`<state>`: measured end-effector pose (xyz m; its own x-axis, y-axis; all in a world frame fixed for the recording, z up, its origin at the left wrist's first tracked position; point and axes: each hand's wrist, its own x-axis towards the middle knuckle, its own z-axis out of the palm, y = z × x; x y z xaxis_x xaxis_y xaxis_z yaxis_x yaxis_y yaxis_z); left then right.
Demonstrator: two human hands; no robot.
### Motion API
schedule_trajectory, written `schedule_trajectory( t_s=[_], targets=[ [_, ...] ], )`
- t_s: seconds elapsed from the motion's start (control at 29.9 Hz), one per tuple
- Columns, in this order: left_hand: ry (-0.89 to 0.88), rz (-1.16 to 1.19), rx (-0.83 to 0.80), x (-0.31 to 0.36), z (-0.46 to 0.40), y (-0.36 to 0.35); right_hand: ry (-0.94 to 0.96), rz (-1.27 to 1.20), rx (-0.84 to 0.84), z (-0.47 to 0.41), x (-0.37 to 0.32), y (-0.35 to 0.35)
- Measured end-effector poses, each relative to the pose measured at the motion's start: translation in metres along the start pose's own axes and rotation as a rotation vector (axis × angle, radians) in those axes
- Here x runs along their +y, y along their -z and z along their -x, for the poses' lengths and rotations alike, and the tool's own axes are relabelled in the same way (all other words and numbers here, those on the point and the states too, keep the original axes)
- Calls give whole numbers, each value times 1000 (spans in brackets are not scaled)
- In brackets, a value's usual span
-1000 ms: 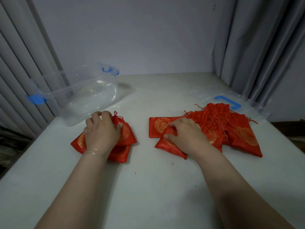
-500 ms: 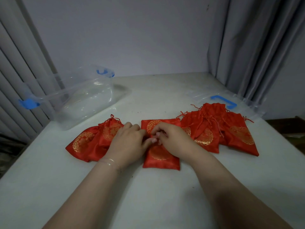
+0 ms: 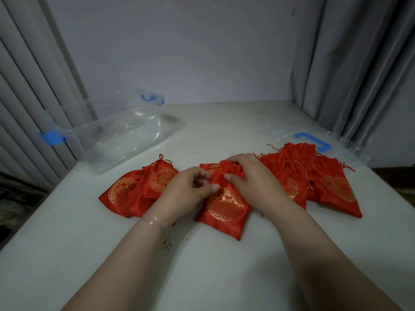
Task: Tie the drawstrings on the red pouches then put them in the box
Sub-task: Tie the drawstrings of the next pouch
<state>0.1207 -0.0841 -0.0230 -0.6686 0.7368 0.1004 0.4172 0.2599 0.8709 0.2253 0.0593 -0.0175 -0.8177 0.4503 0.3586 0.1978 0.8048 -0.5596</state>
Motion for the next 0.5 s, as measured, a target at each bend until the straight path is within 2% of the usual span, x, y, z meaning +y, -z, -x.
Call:
schedule_trajectory(
  t_s=[0.13, 0.2, 0.27, 0.33, 0.4, 0.43, 0.5],
  targets=[
    [106, 280, 31, 8, 3, 2, 121, -243, 16, 3, -12, 0],
    [170, 530, 25, 12, 4, 1, 145, -346, 12, 4, -13, 0],
    [203, 734, 37, 15, 4, 0, 119, -433, 10, 5, -13, 0],
    [179, 790, 71, 16, 4, -1, 35, -445, 34, 4, -11, 1],
    [149, 709, 136, 14, 3, 0, -81, -298, 37, 2, -5, 2],
    [121, 592, 192, 12, 2, 2, -120, -224, 23, 1, -2, 2],
    [9, 209, 299, 6, 0, 7, -162, -176, 11, 0, 1, 3]
  ],
)
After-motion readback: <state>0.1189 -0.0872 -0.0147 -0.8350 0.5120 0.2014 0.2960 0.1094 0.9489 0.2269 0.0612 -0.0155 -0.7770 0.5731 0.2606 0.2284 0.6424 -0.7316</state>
